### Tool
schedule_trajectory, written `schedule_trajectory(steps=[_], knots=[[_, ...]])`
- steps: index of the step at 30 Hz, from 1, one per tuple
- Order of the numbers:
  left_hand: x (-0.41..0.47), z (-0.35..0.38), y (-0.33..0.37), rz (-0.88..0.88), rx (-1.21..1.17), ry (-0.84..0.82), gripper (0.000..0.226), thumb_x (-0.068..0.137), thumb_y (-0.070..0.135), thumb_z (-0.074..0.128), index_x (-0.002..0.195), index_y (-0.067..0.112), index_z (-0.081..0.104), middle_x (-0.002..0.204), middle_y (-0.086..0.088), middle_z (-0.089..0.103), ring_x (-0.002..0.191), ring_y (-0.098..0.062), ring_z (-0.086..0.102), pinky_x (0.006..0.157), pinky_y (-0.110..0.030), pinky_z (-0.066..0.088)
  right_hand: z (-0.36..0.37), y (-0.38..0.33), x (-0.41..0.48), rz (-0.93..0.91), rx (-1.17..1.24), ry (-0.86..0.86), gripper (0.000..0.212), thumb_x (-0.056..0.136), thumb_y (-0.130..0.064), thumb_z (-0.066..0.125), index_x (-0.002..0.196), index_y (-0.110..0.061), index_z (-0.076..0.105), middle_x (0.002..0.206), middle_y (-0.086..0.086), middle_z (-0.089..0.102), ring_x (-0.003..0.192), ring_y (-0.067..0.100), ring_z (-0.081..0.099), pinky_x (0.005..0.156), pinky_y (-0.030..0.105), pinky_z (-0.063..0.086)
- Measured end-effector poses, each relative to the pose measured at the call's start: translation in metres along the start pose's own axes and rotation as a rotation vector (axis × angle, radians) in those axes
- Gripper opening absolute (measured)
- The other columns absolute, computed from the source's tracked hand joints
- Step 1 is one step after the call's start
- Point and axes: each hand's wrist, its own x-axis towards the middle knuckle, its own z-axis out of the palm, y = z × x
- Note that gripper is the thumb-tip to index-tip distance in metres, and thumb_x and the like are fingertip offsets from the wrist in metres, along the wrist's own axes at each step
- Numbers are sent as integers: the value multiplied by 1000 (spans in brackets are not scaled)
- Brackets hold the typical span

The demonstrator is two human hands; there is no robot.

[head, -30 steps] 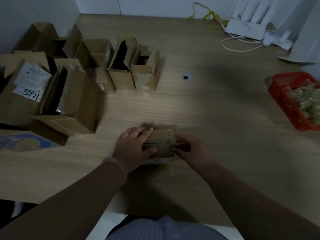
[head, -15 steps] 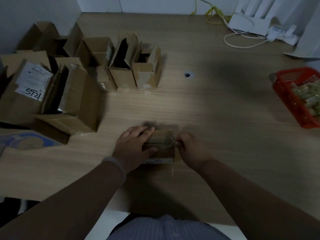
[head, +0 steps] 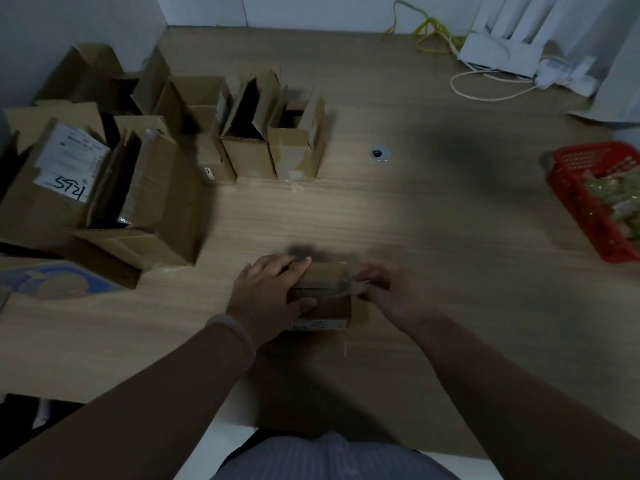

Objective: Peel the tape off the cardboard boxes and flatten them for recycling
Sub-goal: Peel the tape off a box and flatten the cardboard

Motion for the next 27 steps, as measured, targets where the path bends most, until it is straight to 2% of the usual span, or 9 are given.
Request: schedule_trajectory(steps=[3,5,7,11,16,19,22,25,27], knots=[[1,0,0,-4,-16,-5,74,84,66,47,148,43,19,150,11,29,138,-17,23,112,-40,24,-3,-4,-6,217,405,-142,44,83,15,48,98,-19,73,100,4,74,95,15,67,82,24,55],[1,0,0,-1,-11,-5,74,84,66,48,148,43,20,150,11,29,137,-16,23,112,-40,24,-9,-5,-6,371,714,-162,41,85,12,39,100,-8,71,97,9,73,90,20,67,78,27,57],[1,-1,0,2,-12,-6,74,84,65,48,148,42,20,150,11,29,138,-16,23,113,-40,24,-17,-8,-4,502,860,-180,30,89,2,41,102,-1,68,95,13,71,83,23,66,72,30,58],[0,-1,0,2,-30,-1,73,84,63,50,148,41,22,150,10,30,137,-17,24,113,-41,24,-7,-7,5,532,554,-64,16,89,-13,64,100,-3,70,94,14,70,82,22,67,67,33,60],[1,-1,0,10,-11,1,74,84,64,50,148,40,22,150,10,30,138,-17,25,112,-41,25,12,-12,17,445,218,21,7,84,-21,72,87,-15,73,92,9,72,81,18,68,58,26,55],[1,-1,0,5,-7,0,74,83,65,49,148,41,22,150,11,30,138,-16,25,112,-41,25,11,-14,19,462,215,49,7,82,-18,74,76,-17,71,82,7,71,70,15,67,48,20,50],[0,-1,1,2,-15,0,74,83,64,50,148,41,22,150,11,30,137,-16,24,112,-40,25,13,-16,17,564,365,70,9,83,-17,73,76,-14,68,74,7,69,65,17,64,45,21,48],[1,-1,1,1,-21,2,74,83,64,51,148,42,22,150,12,30,137,-16,24,112,-40,24,16,-17,17,576,411,100,12,84,-17,70,74,-14,66,72,6,66,65,18,62,48,22,47],[1,-2,1,-4,-16,0,73,83,64,50,147,43,22,150,12,30,137,-16,24,112,-40,24,18,-15,18,446,236,134,12,85,-17,69,72,-15,68,71,5,67,67,18,62,58,25,49]])
